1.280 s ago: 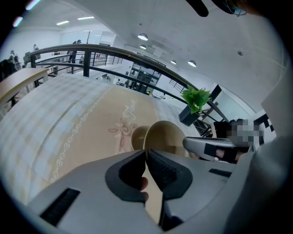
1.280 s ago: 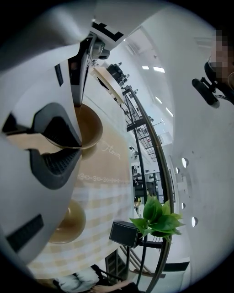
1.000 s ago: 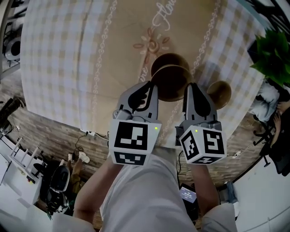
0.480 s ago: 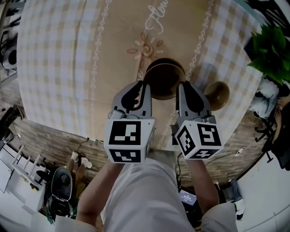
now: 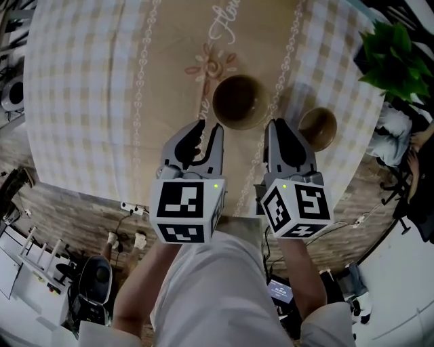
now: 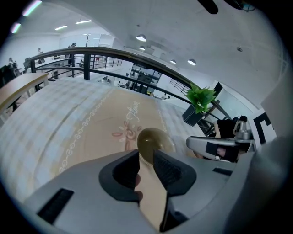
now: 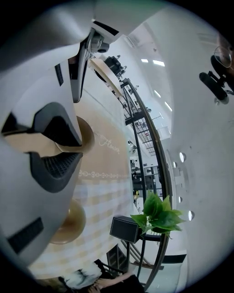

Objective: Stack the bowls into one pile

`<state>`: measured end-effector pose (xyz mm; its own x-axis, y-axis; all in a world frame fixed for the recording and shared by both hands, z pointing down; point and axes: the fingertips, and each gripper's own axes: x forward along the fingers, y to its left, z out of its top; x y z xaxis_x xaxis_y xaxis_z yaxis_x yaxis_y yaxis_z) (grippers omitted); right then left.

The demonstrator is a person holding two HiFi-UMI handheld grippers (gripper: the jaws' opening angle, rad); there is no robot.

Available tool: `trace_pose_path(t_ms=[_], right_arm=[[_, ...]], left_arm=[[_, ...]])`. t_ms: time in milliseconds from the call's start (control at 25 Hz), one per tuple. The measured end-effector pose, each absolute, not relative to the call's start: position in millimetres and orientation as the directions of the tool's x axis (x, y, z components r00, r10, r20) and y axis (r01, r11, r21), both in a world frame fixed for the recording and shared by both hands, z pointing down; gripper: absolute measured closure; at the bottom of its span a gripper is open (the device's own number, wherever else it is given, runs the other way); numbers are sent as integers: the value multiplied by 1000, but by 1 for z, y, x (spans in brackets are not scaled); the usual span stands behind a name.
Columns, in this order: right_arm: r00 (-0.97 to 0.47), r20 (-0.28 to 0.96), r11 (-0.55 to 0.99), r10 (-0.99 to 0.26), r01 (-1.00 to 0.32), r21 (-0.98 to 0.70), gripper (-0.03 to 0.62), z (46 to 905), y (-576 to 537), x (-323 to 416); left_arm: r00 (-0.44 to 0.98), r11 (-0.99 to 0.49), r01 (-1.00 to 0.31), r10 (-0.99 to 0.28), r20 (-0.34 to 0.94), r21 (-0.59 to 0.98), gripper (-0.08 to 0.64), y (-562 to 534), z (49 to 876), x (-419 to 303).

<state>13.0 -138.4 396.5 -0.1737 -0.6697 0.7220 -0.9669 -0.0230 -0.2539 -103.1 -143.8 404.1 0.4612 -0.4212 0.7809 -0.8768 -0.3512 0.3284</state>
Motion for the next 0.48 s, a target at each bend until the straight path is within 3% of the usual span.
trace_pose_path(t_ms=[160,480], right_arm=[[-165,716,-16,-678,-971,-239,552,378,-126,7],[-153,679,-4,-718,-975,-223,552,334,-102,-9]], left_arm=[[483,-375,-864,-426,765,337,525,-132,389,-107],[566,-439,-813,-442,696,382,537,-103,345,-108]])
